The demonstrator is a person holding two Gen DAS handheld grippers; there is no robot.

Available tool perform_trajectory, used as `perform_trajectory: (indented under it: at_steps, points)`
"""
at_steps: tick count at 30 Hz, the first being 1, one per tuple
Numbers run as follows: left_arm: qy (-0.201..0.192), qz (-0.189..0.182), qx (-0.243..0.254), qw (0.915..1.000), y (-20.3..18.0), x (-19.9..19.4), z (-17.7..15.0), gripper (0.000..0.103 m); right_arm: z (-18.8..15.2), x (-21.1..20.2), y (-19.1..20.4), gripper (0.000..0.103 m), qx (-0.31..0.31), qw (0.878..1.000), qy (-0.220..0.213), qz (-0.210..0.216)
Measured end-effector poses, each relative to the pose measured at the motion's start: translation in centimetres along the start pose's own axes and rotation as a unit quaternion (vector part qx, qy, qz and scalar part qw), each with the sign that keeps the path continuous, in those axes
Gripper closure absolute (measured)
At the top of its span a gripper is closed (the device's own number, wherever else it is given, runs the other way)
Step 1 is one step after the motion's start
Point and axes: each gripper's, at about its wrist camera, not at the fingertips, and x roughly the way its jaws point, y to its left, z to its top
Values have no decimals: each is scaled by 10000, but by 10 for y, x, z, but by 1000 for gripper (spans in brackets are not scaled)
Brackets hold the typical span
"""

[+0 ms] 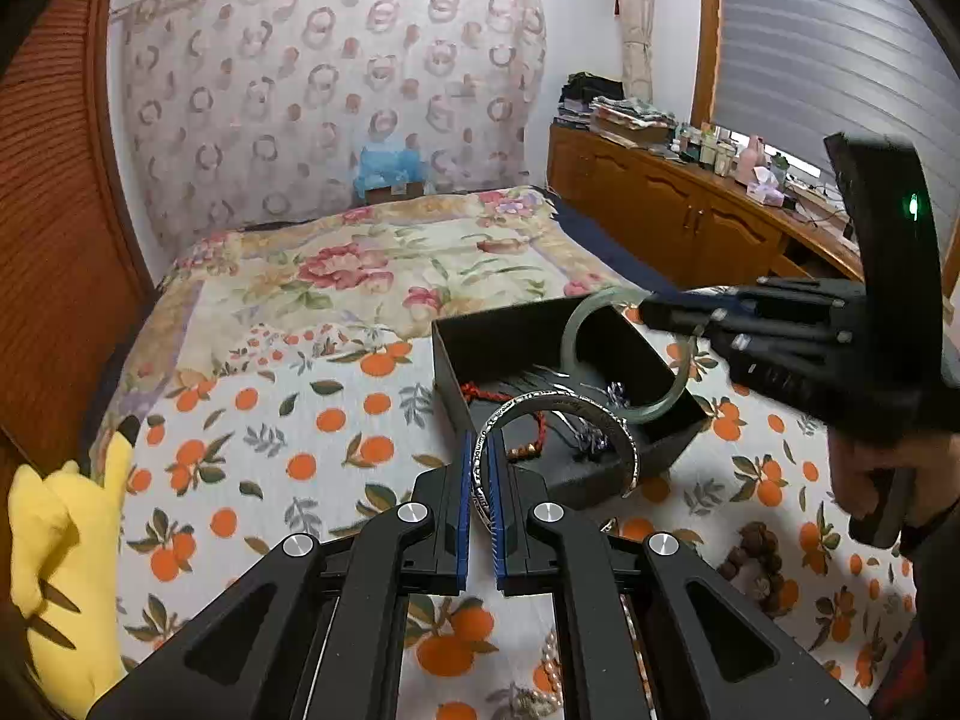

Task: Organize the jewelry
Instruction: 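Lower both bangles into the black box and open both tools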

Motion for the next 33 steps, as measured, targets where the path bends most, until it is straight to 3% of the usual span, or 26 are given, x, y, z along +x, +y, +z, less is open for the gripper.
perform_trajectory:
  at_steps: [12,23,33]
  points:
    - [15,209,77,9998,4,7,20,99,-17,23,15,89,-173,9994,241,197]
    - [138,231,36,9996,2,24,26,99,-24,-3,-2,89,24,9995,72,299]
    - [256,249,118,9993,-12,42,31,98,-51,-45,-19,89,183,9995,-106,226]
